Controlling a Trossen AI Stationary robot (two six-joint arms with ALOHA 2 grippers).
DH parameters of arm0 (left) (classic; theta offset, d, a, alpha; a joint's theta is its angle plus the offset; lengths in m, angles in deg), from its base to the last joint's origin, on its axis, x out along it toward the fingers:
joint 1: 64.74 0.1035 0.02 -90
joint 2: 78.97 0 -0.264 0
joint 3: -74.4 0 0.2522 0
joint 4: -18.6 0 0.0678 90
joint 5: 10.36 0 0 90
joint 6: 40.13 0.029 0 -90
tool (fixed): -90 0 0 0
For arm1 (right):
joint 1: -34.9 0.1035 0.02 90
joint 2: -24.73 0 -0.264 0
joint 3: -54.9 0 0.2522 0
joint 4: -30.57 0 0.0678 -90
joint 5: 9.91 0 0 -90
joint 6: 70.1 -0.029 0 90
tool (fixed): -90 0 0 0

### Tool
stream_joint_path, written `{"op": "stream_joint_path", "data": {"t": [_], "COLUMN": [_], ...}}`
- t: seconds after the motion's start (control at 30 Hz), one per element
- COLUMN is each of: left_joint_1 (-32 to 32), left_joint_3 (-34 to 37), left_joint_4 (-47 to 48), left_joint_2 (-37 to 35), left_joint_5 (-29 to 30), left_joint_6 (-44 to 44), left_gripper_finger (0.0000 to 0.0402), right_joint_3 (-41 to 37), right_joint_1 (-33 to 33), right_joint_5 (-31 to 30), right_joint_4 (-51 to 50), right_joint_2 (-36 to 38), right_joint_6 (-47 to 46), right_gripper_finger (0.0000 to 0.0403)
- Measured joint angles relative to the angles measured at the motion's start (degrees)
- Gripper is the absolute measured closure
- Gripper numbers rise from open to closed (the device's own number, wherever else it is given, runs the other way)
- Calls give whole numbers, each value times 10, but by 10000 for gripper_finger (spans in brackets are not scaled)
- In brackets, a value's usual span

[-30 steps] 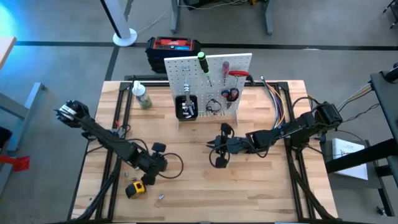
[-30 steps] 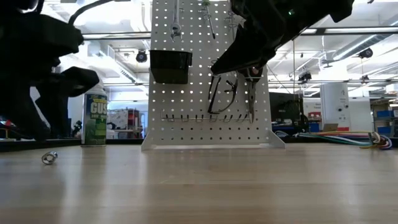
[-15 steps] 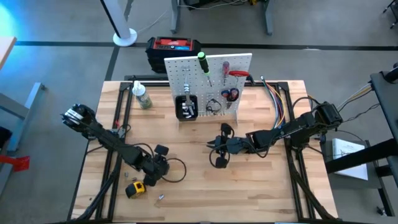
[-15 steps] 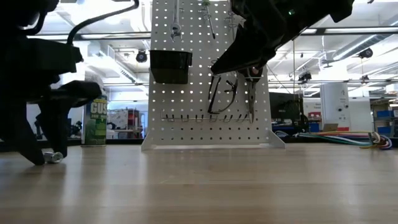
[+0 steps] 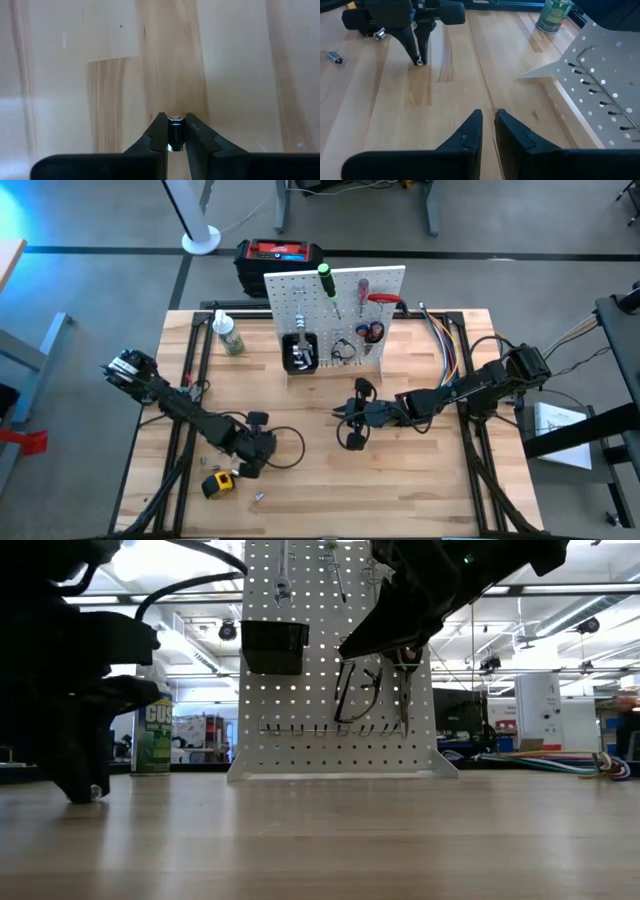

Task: Hang tools onto peg board
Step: Put the silver socket into the black bin on the pegboard

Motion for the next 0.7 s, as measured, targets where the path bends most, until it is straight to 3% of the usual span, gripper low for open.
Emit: {"op": "stream_joint_path", "data": {"t": [0.27, 0.43, 0.53, 0.7], "left_joint_1": [1, 24, 45, 89], "left_joint_3": [-50, -140, -195, -242], "left_joint_4": [29, 81, 86, 84], "left_joint_2": [-10, -52, -90, -140], "left_joint_5": [36, 115, 191, 286], "left_joint_6": [24, 62, 92, 141], "left_gripper_finger": [377, 377, 377, 376], "right_joint_3": [2, 2, 2, 3], "right_joint_1": [0, 0, 0, 0], "right_joint_5": [0, 0, 0, -1], "right_joint_4": [-1, 0, 3, -1], "right_joint_2": [0, 0, 0, 0], "right_joint_6": [2, 6, 10, 10], "right_gripper_finger": [366, 366, 366, 366]}}
